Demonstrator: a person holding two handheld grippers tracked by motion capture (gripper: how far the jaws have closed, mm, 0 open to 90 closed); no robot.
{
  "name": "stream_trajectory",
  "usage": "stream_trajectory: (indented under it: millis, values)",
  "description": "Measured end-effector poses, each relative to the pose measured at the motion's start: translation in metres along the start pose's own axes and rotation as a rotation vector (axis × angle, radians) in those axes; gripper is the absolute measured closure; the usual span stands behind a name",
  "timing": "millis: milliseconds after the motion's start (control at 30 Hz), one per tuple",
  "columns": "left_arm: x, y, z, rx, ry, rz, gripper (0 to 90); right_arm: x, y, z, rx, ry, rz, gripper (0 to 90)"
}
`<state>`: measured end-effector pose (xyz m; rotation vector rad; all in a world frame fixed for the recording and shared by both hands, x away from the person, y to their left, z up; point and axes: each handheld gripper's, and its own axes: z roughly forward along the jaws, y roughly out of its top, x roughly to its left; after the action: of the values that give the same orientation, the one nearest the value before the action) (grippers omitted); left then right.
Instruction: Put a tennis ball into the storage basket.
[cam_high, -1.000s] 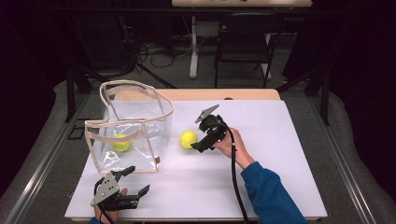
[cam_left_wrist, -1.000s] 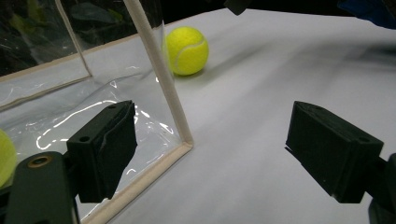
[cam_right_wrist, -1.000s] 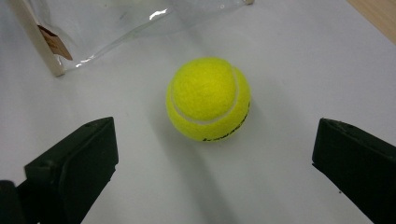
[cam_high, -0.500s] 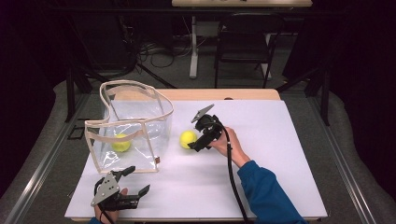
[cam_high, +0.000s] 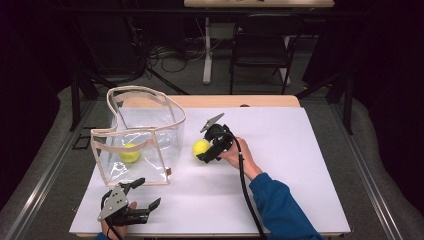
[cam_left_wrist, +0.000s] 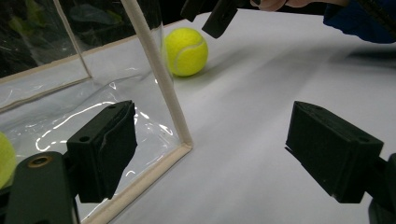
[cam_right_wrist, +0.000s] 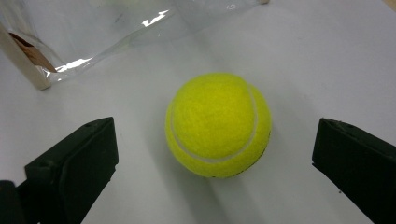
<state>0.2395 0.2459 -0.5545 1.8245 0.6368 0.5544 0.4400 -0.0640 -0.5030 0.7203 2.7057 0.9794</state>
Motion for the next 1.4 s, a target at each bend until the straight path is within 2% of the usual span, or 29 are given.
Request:
stream_trajectory:
  millis: [567,800,1400]
  values:
    - [0.000,0.000,0.000,0.000,-0.001,-0.006,16.0,0.000,0.000,0.026,0.022,0.017,0.018,0.0]
    - [0.000,0.000,0.000,0.002,0.000,-0.003,16.0,0.001,0.001,0.031,0.032,0.017,0.014,0.8]
    - [0.000,-0.001,-0.001,0.003,0.002,-0.004,16.0,0.001,0.000,0.041,0.060,-0.009,0.029,15.5]
